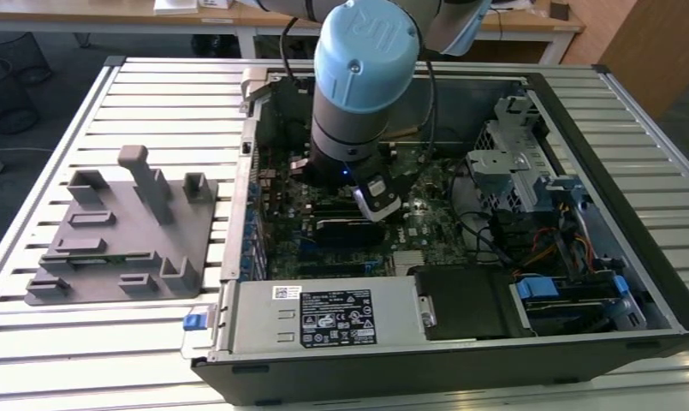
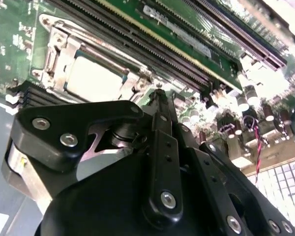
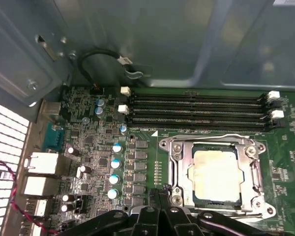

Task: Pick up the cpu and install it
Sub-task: 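Install the second cpu locking lever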

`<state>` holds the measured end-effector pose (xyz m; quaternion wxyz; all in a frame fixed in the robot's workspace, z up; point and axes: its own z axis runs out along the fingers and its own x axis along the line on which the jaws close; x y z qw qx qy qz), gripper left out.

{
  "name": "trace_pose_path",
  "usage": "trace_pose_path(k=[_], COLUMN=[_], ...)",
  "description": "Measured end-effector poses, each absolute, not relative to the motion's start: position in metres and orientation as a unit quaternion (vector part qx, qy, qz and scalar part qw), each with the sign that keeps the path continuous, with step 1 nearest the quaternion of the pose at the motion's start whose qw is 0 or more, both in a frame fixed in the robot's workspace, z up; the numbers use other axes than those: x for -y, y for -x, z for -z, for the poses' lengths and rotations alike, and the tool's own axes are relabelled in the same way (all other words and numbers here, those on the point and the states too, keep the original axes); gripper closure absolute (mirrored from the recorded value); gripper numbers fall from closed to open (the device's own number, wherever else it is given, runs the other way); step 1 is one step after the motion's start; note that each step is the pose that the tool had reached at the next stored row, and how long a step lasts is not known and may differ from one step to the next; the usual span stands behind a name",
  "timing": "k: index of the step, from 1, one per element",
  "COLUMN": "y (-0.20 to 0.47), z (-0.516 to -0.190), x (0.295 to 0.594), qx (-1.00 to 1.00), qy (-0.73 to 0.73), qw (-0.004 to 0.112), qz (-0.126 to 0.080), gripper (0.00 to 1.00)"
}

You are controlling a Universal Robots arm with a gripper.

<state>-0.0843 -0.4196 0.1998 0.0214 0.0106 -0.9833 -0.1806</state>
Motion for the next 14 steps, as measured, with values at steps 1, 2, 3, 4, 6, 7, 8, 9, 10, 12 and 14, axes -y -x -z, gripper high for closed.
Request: trace_pose_path(k=[1,2,3,4,6,7,8,9,10,12,14], y=[0.084,0.084,0.085,0.085,0.085,0.085,0.085,0.085,0.085,0.085,0.085], z=[-0.201,-0.202,-0.204,-0.205,-0.208,-0.209,-0.210,-0.212,-0.214,-0.218,-0.220], x=[0.420,0.419,0.419,0.420,0.419,0.419,0.420,0.420,0.420,0.419,0.420], qx=[0.983,0.983,0.983,0.983,0.983,0.983,0.983,0.983,0.983,0.983,0.983], qy=[-0.011,-0.011,-0.011,-0.011,-0.011,-0.011,-0.011,-0.011,-0.011,-0.011,-0.011], qw=[0.021,0.020,0.019,0.019,0.019,0.019,0.019,0.019,0.019,0.019,0.019], qz=[0.180,0.180,0.180,0.181,0.181,0.181,0.182,0.182,0.182,0.182,0.183], gripper=[0.89,0.89,0.89,0.89,0.89,0.89,0.89,0.89,0.89,0.89,0.89])
